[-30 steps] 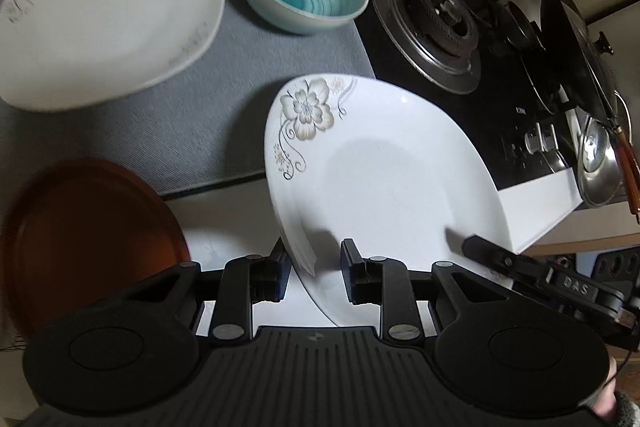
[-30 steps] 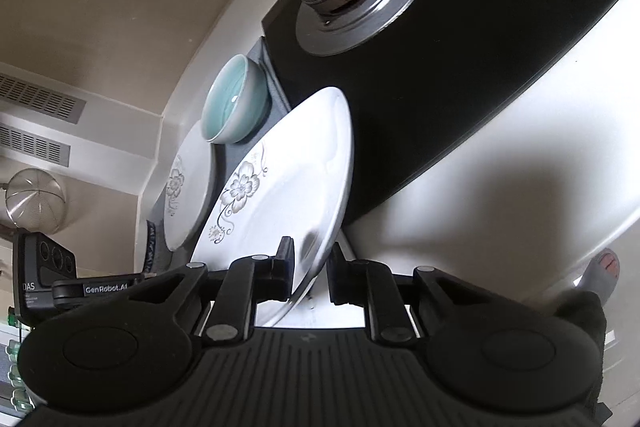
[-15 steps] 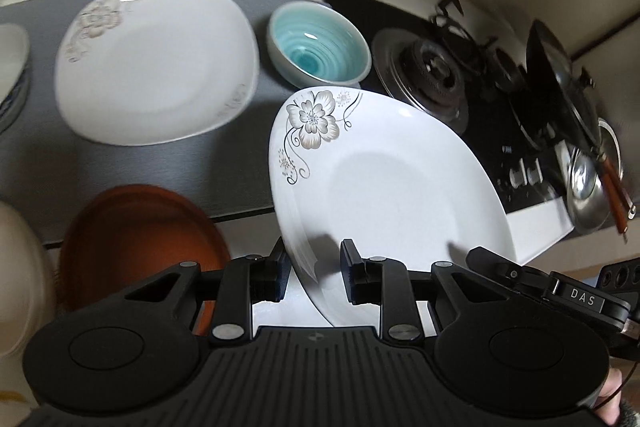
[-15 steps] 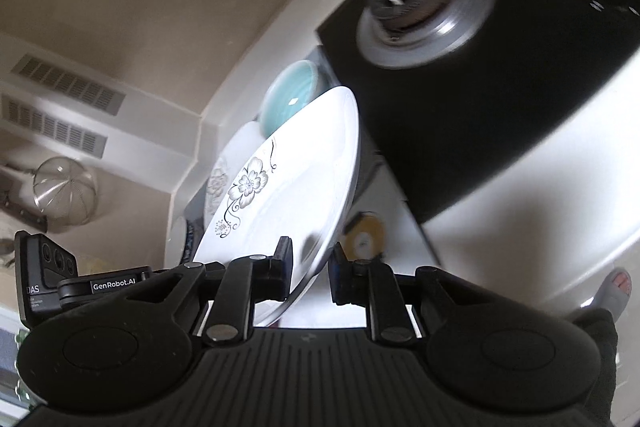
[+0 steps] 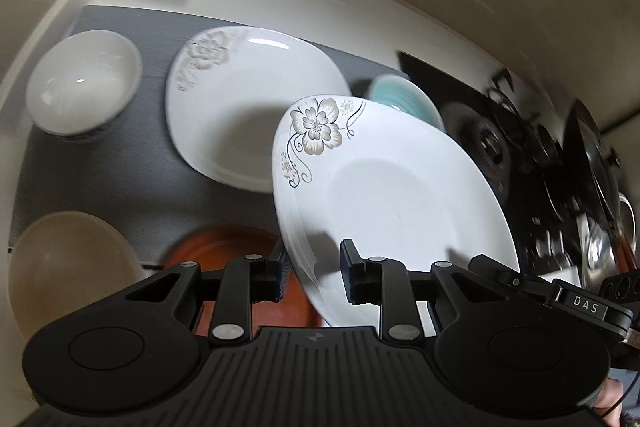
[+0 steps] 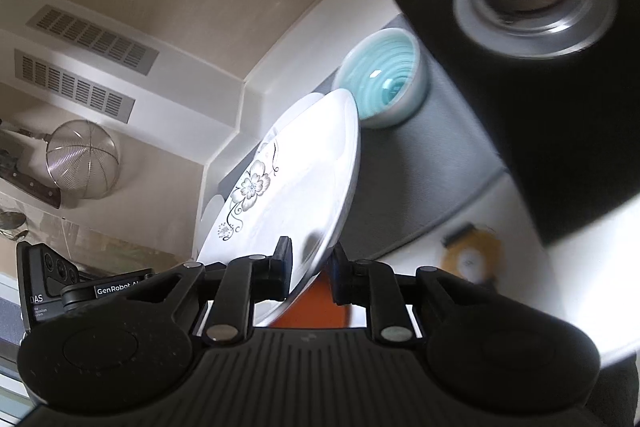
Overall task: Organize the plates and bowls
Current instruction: 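Lower the held plate onto the other white floral plate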
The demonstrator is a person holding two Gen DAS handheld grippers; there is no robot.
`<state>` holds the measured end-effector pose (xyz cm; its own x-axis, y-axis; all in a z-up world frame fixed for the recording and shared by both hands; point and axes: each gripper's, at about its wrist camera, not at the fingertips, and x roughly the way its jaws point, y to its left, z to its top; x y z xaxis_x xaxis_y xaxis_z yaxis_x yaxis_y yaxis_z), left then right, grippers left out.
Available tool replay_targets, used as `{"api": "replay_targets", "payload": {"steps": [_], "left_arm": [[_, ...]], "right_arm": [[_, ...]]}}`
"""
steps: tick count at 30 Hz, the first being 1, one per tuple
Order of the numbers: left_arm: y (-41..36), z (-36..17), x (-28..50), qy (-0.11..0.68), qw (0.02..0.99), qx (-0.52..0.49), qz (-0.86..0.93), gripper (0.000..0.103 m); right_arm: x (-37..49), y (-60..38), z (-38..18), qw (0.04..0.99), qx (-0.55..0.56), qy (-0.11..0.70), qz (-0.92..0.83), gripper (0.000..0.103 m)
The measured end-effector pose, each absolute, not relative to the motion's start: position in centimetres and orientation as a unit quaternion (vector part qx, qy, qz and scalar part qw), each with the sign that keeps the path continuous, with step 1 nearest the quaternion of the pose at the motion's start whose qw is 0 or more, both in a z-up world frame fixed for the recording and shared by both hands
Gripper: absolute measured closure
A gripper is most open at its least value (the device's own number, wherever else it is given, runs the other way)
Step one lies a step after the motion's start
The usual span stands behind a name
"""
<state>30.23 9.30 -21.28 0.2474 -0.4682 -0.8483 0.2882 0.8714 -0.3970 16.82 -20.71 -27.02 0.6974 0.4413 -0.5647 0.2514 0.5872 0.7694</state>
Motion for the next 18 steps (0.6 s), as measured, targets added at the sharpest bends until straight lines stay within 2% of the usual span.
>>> {"api": "replay_targets", "payload": {"steps": [10,18], "left_arm": [[12.2,-24.4,36.6,0.586,0.775,-0.118,-0.205,0.076],[12.9,-26.7,39.6,0.591,0.778,-0.121,-0.175,0.076]], "right_arm": [[24.9,-18.7,-29.7,0.807,0.434,0.392,0.082,0.083],[28.5,-16.7,-31.7,0.809,0.387,0.436,0.069,0.083]]}}
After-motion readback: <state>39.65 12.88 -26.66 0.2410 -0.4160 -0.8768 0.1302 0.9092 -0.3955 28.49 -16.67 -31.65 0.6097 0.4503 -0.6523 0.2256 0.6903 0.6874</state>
